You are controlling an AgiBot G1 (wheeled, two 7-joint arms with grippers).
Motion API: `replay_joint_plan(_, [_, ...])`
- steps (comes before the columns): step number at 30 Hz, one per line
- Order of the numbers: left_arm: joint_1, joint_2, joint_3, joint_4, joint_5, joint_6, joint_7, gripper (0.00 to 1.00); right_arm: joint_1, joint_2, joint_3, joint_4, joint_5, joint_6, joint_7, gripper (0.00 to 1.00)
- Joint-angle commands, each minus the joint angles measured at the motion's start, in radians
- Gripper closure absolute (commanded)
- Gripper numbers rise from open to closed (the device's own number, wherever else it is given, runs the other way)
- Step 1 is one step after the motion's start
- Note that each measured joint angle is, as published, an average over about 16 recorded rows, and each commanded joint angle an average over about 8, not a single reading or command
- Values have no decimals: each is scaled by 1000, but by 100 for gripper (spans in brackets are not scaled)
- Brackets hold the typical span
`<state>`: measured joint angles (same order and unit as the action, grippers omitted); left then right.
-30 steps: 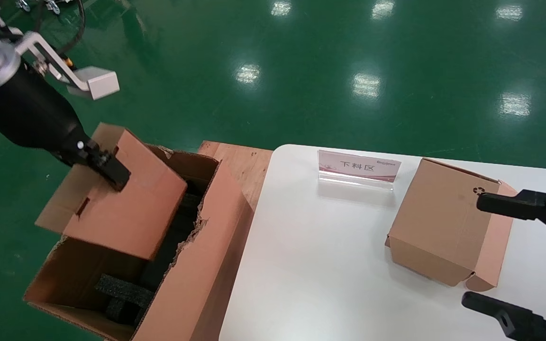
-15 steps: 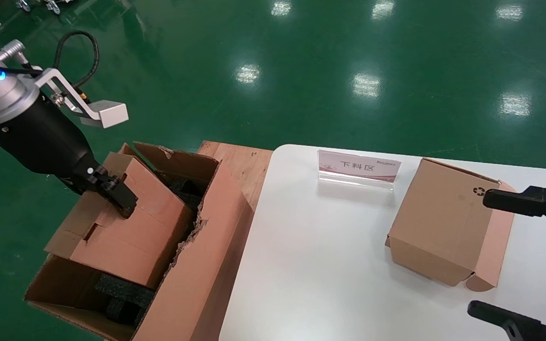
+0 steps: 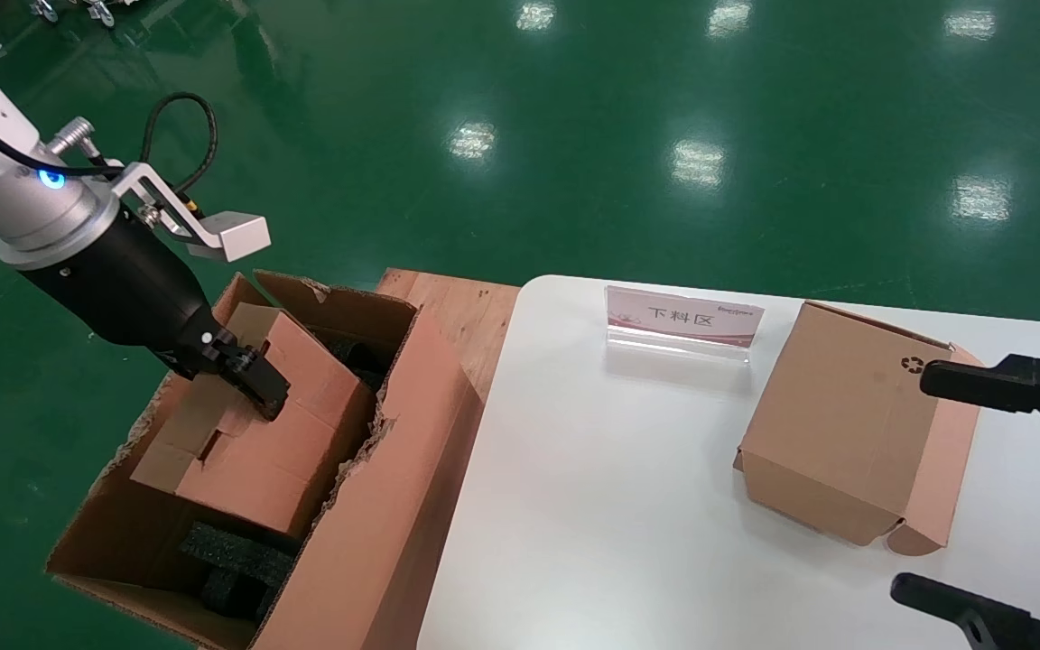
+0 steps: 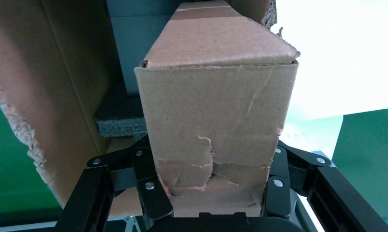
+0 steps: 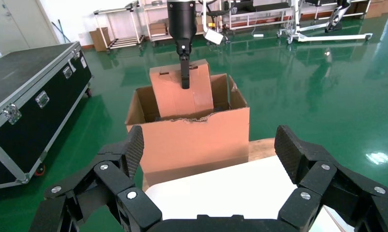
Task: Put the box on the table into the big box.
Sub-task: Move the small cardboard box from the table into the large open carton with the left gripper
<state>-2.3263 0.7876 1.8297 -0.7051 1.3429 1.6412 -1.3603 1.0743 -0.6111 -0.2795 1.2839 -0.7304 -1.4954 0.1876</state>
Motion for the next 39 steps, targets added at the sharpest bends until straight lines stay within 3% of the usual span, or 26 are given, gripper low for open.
replay_joint_plan(1, [12,3,-1,9,-3,-7,9,100,0,0,0,0,0,0,0,0])
replay_joint_plan(21, [112,40,10,97,-7,-36,44,100,0,0,0,0,0,0,0,0])
replay_joint_plan(39, [116,86,50,148,59,-77,49,100,0,0,0,0,0,0,0,0])
